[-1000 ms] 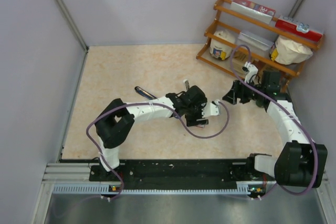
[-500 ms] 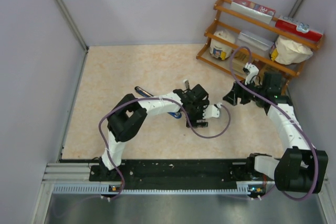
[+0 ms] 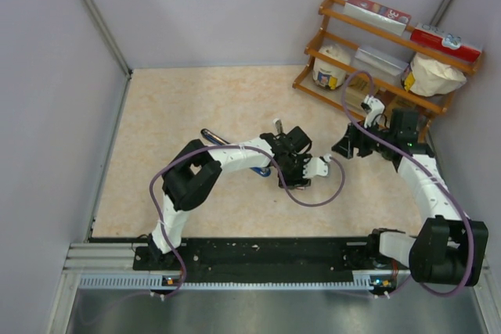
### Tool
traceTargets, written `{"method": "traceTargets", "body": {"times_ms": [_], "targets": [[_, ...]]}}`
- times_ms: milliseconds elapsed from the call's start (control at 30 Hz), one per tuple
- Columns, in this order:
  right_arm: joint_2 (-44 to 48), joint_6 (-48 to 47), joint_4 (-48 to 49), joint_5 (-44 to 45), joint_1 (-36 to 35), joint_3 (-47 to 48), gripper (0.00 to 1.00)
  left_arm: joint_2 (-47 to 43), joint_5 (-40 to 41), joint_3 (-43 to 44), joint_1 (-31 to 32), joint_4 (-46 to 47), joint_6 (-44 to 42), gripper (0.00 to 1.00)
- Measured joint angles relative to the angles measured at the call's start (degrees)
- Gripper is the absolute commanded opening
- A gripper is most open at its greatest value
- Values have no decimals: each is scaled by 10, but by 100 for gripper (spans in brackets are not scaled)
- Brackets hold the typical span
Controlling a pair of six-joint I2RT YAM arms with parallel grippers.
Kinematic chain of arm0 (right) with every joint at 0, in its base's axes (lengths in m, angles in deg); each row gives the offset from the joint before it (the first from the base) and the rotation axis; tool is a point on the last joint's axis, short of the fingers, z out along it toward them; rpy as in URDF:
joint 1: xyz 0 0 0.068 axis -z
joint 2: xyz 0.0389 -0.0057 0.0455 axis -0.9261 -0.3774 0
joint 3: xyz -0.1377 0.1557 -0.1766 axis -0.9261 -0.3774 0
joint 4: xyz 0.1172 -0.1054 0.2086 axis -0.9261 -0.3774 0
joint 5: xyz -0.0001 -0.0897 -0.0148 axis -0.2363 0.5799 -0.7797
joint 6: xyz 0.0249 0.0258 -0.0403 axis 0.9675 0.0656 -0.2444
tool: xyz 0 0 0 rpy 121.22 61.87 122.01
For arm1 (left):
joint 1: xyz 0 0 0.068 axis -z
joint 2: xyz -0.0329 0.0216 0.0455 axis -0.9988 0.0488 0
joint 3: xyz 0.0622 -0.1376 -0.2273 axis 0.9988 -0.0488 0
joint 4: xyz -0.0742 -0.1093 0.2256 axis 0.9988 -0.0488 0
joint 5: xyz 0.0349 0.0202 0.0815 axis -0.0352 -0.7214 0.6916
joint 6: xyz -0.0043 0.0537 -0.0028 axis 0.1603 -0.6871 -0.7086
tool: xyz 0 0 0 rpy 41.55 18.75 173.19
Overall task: Load the staples into the stapler
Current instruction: Pick up the staple box from the center of the board.
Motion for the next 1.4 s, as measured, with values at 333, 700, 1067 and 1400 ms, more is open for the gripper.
{"method": "traceTargets", "body": {"times_ms": [333,700,1067,1400], "targets": [[-55,10,0,-13,0,-6,69,-7,11,-14,0,21,34,47],[-86,27,12,-30,-9,-21,66,-17,31,-27,0,44,72,44],[-137,40,30,-68,-35,-24,64,-48,42,-32,-1,70,119,45],[-153,51,41,-136,-61,-24,55,-66,39,-25,-1,73,144,46]]}}
